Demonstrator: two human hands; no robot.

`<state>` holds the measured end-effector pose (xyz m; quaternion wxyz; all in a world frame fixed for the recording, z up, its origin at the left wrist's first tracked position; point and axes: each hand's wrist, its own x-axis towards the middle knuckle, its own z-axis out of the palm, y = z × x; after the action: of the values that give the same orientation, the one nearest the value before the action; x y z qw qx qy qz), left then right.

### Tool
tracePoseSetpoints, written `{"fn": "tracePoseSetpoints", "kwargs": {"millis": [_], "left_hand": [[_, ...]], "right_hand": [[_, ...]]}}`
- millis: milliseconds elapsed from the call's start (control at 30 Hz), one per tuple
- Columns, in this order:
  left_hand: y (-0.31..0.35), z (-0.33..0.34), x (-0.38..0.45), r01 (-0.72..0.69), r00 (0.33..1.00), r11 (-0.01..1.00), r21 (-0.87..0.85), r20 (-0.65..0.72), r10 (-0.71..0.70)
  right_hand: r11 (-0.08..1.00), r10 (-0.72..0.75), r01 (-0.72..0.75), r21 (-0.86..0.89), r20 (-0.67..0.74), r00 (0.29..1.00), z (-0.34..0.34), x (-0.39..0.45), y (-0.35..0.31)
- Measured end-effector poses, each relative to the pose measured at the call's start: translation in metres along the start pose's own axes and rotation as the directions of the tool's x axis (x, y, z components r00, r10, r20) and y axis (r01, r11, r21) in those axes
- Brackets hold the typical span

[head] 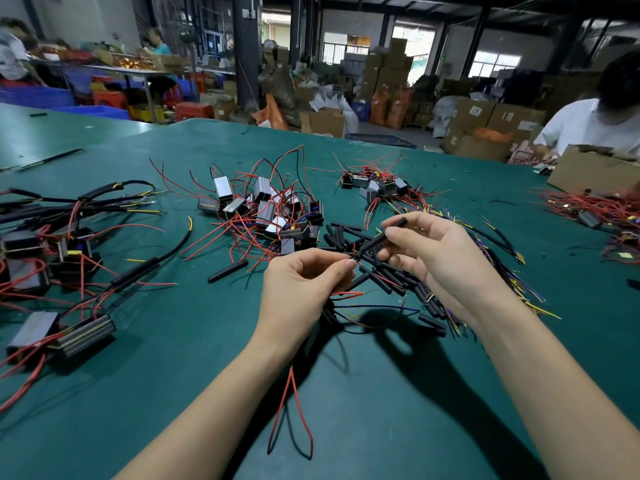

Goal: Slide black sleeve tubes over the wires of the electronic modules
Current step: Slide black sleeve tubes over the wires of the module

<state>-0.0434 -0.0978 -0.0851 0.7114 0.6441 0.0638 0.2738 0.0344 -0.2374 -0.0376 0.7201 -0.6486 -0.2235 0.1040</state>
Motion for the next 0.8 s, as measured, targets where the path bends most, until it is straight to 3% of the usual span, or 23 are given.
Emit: {"fn": "tracePoseSetpoints", "kwargs": {"millis": [233,333,467,700,800], "left_hand": [[0.003,-0.001,-0.001,0.014,0.999,1.000,0.007,0.043,-0.014],[0.006,-0.007,0.002,-0.018,0.995,0.970,0.243,0.096,-0.006],[0.014,-0.021,0.007,-0.026,0.970,0.854,0.519,0.220,-0.104],[0.022,-0.028,0.009,-0.147,0.976,0.706,0.693,0.219,-0.012],[0.020,-0.023,0.006,-0.190,0.972,0.698,0.690,0.233,0.034]], "right_hand": [[0.994,-0.026,0.035,-0.107,0.080,0.996,0.004,-0.002,0.002],[0.979,-0.048,0.064,-0.192,0.083,0.995,0.001,-0.002,0.003],[0.973,-0.043,0.059,-0.221,0.077,0.996,0.000,-0.002,0.005],[0.982,-0.046,0.061,-0.180,0.090,0.995,0.003,-0.003,0.006],[0.985,-0.038,0.057,-0.164,0.114,0.993,0.005,-0.002,0.008]]}}
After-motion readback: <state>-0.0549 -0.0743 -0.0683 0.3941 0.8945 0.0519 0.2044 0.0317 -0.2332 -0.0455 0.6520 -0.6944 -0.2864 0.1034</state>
